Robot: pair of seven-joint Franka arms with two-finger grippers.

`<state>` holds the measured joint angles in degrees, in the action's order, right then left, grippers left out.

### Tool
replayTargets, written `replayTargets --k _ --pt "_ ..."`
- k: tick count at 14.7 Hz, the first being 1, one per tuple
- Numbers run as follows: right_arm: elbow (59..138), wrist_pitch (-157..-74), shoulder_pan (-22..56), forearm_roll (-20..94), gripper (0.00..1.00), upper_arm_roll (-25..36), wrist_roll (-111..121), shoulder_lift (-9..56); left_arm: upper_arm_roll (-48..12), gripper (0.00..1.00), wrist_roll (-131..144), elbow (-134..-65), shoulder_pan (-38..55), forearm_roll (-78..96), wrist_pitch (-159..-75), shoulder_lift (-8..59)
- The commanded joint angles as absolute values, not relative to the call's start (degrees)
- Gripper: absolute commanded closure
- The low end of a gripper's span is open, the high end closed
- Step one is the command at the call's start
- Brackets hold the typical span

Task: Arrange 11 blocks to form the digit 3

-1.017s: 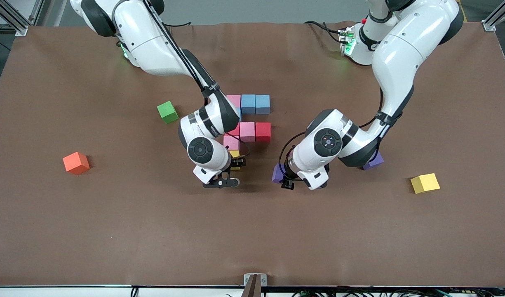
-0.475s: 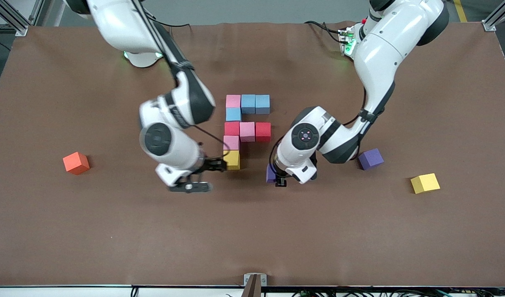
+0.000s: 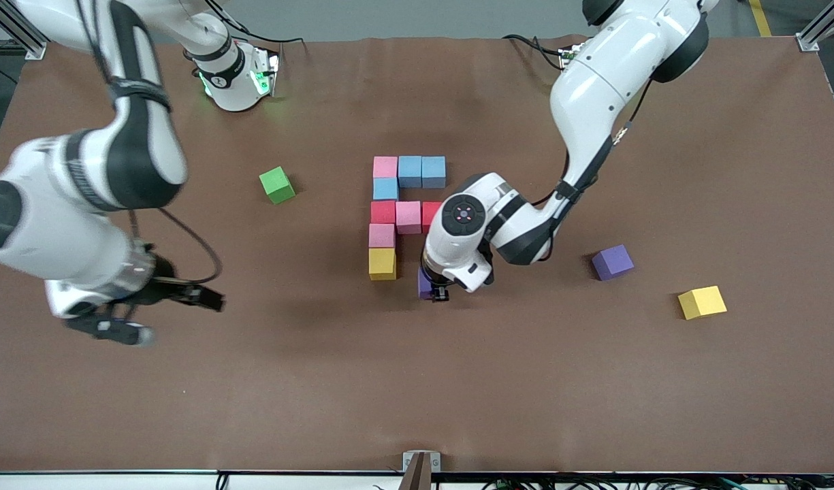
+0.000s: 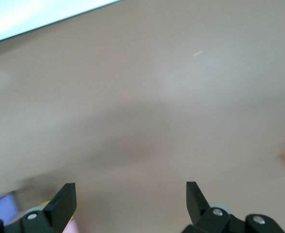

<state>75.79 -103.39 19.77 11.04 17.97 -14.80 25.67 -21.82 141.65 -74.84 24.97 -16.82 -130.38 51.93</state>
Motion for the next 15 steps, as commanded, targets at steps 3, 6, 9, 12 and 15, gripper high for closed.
replayTargets --k 3,6,9,12,15 --pt "77.7 -102.0 10.7 7.5 0.0 16.1 -0.2 18.6 -20.4 0.78 142.6 -72.5 27.9 -14.2 -129.9 53.1" --pt "78.0 -96.3 3.4 5.2 0.0 9.6 -0.3 15.2 -19.1 0.78 142.8 -71.8 30.1 -14.2 -129.9 53.8" --pt "79.9 -96.2 -0.5 4.8 0.0 5.2 0.3 11.6 -17.9 0.78 143.0 -71.5 31.3 -14.2 -129.9 54.4" --pt "80.1 -92.7 -1.3 4.1 0.0 4.0 0.2 9.7 -17.8 0.78 143.4 -71.5 32.0 -13.4 -129.9 54.8" --pt "85.4 -94.2 -1.2 2.6 0.0 4.0 0.5 5.9 -17.7 0.78 144.1 -71.3 32.4 -13.4 -130.1 55.5"
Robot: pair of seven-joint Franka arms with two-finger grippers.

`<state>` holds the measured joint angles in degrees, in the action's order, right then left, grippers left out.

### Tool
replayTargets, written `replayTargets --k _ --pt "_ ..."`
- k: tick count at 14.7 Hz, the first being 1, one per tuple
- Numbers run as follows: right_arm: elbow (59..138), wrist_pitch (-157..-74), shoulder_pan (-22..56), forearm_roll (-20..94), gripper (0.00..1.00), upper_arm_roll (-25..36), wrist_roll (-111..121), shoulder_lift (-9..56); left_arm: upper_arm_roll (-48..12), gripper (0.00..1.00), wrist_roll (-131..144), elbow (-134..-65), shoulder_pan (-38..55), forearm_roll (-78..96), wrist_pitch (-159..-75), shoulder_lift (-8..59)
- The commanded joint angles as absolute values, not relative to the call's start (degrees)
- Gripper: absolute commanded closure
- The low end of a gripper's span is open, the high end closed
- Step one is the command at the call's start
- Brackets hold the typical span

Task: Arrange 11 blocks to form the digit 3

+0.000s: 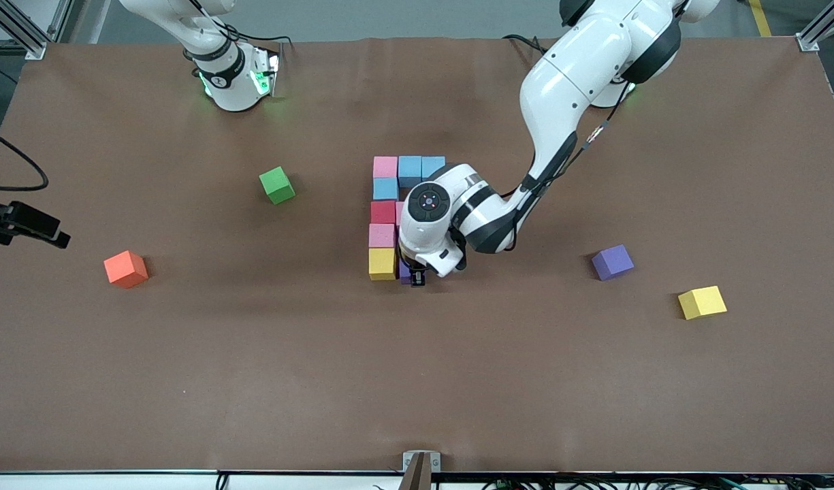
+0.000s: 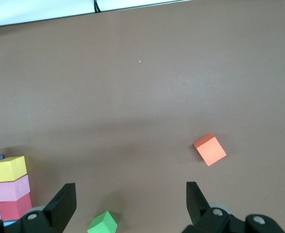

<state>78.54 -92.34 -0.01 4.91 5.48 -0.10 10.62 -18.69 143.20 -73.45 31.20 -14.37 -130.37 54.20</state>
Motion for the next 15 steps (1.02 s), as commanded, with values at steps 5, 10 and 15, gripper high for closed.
replayTargets --k 5,10,15 --pt "93.1 -97.9 -0.4 0.0 0.0 4.0 3.6 0.5 -17.7 0.78 144.8 -71.3 32.7 -13.4 -131.0 55.6" --pt "90.7 -97.4 -0.6 0.6 0.0 4.4 3.8 1.1 -17.1 0.77 145.2 -70.7 33.7 -13.4 -131.6 56.1" --pt "90.2 -97.1 -0.5 0.7 0.0 4.4 3.8 1.1 -16.7 0.0 144.7 -70.8 33.7 -13.5 -131.6 56.3"
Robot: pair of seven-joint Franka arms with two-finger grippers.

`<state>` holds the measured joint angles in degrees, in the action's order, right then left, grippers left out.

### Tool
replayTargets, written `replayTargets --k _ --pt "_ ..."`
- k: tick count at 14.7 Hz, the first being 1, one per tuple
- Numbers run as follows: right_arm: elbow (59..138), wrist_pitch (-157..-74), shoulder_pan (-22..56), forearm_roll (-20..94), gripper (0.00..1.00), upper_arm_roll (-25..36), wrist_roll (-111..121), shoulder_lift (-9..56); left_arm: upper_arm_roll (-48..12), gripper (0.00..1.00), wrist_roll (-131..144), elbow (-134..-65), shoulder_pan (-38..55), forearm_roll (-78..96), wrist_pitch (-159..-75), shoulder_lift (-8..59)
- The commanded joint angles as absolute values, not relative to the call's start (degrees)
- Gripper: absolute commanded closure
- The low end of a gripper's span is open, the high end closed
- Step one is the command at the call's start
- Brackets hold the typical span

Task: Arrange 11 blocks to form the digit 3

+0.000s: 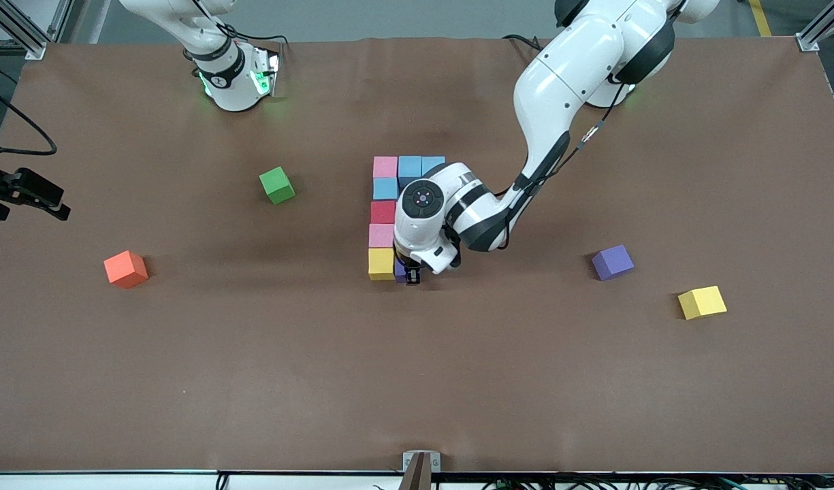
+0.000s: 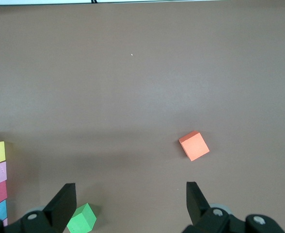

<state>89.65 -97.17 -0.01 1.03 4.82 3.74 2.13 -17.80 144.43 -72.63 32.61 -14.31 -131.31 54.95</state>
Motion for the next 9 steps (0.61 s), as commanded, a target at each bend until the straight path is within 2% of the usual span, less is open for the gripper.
replayTargets --k 1,4,9 --pt "90.3 -97.1 -0.5 0.7 0.0 4.4 3.9 1.1 -16.7 0.0 144.7 -70.8 33.7 -13.7 -131.6 56.2" --pt "90.2 -97.1 -0.4 0.7 0.0 4.4 3.9 1.1 -16.6 0.0 141.8 -71.1 33.5 -14.4 -130.9 55.2" --pt "90.1 -97.2 -2.6 0.7 0.0 3.8 4.1 1.1 -17.0 0.0 136.7 -72.0 29.5 -14.6 -126.7 48.5"
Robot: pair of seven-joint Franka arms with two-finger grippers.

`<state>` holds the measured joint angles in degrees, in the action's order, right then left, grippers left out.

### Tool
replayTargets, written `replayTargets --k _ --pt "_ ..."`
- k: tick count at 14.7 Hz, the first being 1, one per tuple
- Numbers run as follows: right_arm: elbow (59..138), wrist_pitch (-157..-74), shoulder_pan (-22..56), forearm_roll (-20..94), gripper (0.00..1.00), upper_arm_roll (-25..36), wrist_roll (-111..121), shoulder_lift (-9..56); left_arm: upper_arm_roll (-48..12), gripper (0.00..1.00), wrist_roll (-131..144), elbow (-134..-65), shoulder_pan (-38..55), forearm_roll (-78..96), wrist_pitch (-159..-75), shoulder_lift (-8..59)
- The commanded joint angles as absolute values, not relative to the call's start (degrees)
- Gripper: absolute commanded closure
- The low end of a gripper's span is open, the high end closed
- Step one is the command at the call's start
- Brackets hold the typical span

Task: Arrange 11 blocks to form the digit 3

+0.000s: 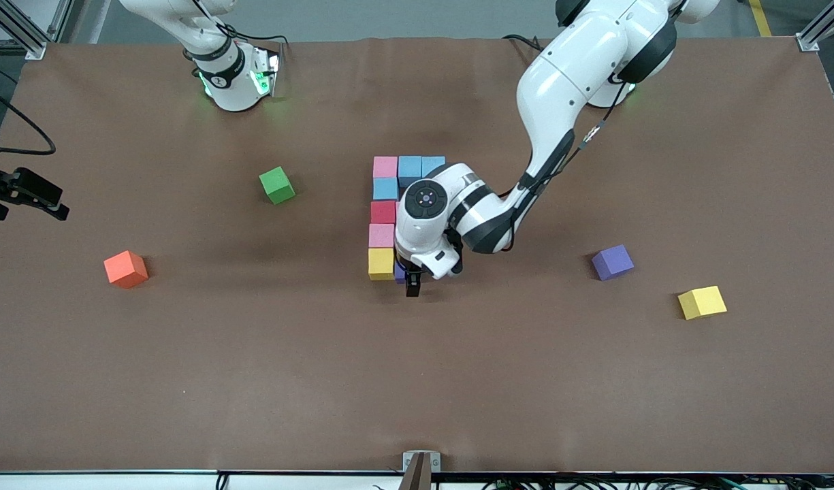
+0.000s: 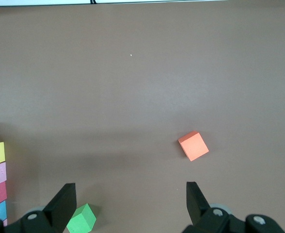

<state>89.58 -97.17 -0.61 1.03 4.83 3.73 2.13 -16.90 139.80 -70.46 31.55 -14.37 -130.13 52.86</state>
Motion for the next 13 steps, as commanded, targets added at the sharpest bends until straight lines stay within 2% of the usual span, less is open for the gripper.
replayTargets --k 1,4,9,13 --pt "90.1 -97.2 -2.6 0.7 0.0 3.4 4.1 1.1 -17.2 0.0 134.0 -72.2 28.7 -14.5 -124.2 46.9" --pt "90.1 -97.2 -2.5 0.7 0.0 3.2 3.7 1.1 -17.3 0.0 126.0 -74.7 25.4 -14.2 -117.6 42.1" --pt "90.1 -97.1 -2.4 0.6 0.0 3.3 3.8 1.1 -17.4 0.0 104.5 -86.8 15.7 -13.7 -117.5 32.4" --pt "90.1 -96.3 -2.3 0.6 0.0 3.2 4.3 1.1 -22.4 0.0 85.6 -93.1 3.4 -13.7 -117.5 28.6"
